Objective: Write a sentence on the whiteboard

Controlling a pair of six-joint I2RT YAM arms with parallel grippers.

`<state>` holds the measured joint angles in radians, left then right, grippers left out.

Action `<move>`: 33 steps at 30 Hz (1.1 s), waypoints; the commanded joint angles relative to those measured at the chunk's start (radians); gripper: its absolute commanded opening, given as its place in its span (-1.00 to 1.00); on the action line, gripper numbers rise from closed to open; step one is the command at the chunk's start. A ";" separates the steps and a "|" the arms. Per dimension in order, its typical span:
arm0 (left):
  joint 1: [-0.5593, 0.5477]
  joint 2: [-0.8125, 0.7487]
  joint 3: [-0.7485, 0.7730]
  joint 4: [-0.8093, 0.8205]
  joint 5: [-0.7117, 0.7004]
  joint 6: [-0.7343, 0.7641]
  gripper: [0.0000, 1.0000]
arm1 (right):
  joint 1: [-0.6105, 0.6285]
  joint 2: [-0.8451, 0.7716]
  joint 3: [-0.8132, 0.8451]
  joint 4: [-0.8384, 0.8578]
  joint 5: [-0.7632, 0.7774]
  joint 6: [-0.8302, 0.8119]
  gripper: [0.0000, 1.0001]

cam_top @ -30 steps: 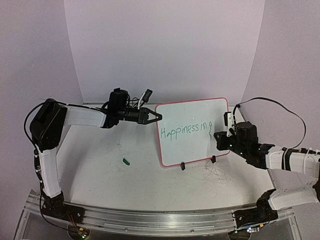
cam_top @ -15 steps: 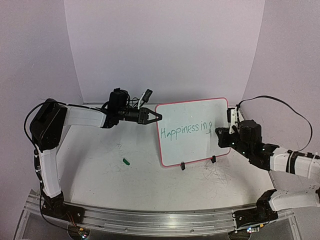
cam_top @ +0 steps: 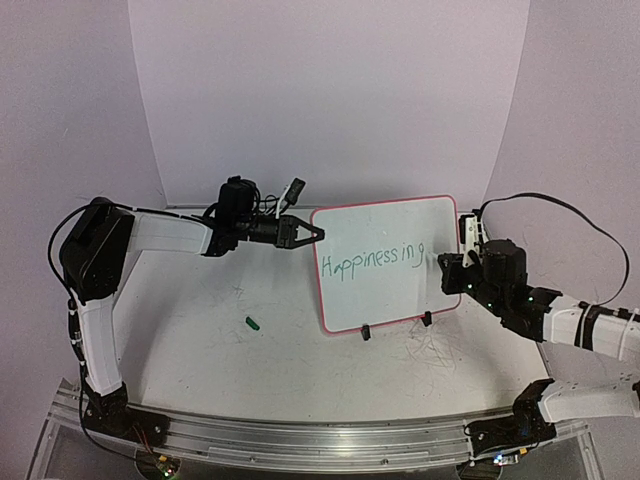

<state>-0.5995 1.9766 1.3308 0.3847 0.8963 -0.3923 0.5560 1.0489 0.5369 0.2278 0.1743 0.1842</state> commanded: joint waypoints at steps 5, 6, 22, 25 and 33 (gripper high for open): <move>-0.045 -0.019 -0.001 -0.040 0.020 0.024 -1.00 | -0.024 0.035 0.071 0.006 -0.055 -0.040 -1.00; -0.045 -0.020 -0.001 -0.040 0.019 0.024 -1.00 | -0.026 0.036 0.075 0.010 -0.053 -0.041 -1.00; -0.045 -0.016 -0.002 -0.041 0.021 0.025 -1.00 | -0.050 0.117 0.120 0.085 -0.050 -0.036 -1.00; -0.045 -0.016 0.000 -0.041 0.019 0.026 -1.00 | -0.050 0.114 0.120 0.099 -0.048 -0.038 -1.00; -0.045 -0.016 -0.001 -0.041 0.019 0.026 -1.00 | -0.050 0.132 0.125 0.113 -0.045 -0.034 -1.00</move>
<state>-0.6013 1.9766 1.3308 0.3847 0.8951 -0.3920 0.5106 1.1725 0.6203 0.2926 0.1322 0.1543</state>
